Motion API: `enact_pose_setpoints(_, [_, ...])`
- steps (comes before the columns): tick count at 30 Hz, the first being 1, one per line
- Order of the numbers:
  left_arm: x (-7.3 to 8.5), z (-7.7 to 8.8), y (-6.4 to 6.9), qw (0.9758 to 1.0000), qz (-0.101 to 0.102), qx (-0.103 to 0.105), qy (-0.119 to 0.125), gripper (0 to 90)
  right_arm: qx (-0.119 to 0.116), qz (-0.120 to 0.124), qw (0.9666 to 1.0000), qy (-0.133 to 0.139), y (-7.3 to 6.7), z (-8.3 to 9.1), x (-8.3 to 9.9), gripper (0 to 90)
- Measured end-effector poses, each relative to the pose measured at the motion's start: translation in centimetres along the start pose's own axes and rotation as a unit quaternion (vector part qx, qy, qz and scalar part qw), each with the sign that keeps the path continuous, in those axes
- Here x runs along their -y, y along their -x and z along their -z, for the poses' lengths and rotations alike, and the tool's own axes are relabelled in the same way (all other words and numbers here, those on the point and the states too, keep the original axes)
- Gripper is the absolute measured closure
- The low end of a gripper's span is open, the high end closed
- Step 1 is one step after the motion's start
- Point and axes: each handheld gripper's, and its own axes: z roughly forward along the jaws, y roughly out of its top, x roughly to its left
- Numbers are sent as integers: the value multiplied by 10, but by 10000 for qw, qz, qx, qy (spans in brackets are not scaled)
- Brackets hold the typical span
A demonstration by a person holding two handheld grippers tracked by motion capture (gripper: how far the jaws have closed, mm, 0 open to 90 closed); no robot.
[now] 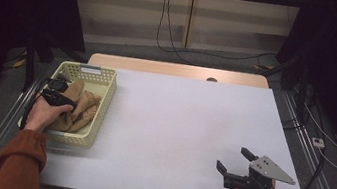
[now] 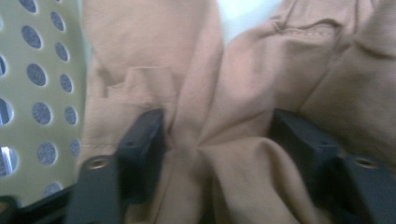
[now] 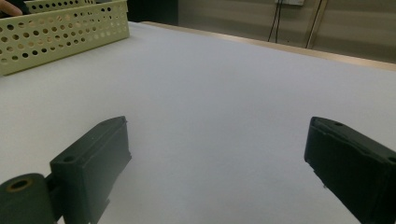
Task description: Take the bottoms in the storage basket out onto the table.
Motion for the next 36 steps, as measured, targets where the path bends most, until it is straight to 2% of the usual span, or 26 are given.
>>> enact_pose_setpoints(1, [0, -1, 2, 10000, 52, 32, 46, 461, 4, 8, 10000, 2, 0, 0, 0, 68])
enact_pose_setpoints(3, [-2, 1, 3, 9999, -96, 45, -54, 496, 25, -3, 10000, 4, 1, 1, 0, 68])
enact_pose_setpoints(6, [-2, 2, 6, 9999, -137, 27, -58, 611, 30, -5, 10000, 4, 1, 1, 0, 68])
enact_pose_setpoints(7, [-2, 2, 7, 9999, -145, 16, -44, 611, 30, -5, 10000, 4, 1, 1, 0, 68])
enact_pose_setpoints(9, [-1, 3, 6, 9997, -214, 5, -68, 687, 39, 5, 10000, 3, 0, 1, 0, 68])
enact_pose_setpoints(11, [-1, 3, 6, 9998, -169, -69, -29, 752, 39, 4, 10000, 1, 1, 2, 0, 68])
enact_pose_setpoints(13, [0, 3, 6, 9999, -131, -36, 19, 791, 42, 1, 10000, 4, 1, 2, 0, 68])
enact_pose_setpoints(16, [0, 4, 8, 9999, -128, -115, 19, 808, 30, -6, 10000, -6, 1, 1, 0, 68])
enact_pose_setpoints(19, [1, 5, 6, 9999, -62, -72, 57, 817, 28, 2, 10000, 1, 1, 0, 0, 68])
enact_pose_setpoints(20, [0, 7, 5, 10000, -75, 26, 29, 818, 23, 0, 10000, 2, 1, 0, 0, 68])
enact_pose_setpoints(22, [2, 8, 4, 9999, -63, 25, 107, 820, 28, -6, 10000, 0, 1, 0, 0, 68])
enact_pose_setpoints(24, [3, 11, 4, 9997, -39, 31, 222, 821, 41, -24, 10000, -8, 1, 0, 0, 68])
enact_pose_setpoints(25, [3, 13, 3, 9996, -94, 30, 270, 821, 44, -22, 10000, -7, 1, 0, 0, 68])
enact_pose_setpoints(29, [5, 20, 3, 9984, 35, 76, 557, 823, 35, -33, 10000, -28, 1, -1, 0, 68])
enact_pose_setpoints(30, [6, 23, 2, 9983, -7, 71, 584, 824, 39, -21, 10000, -27, 1, 0, 0, 68])
enact_pose_setpoints(36, [10, 47, 3, 9942, 183, 134, 1049, 826, 40, -37, 10000, -12, 2, 0, 0, 68])
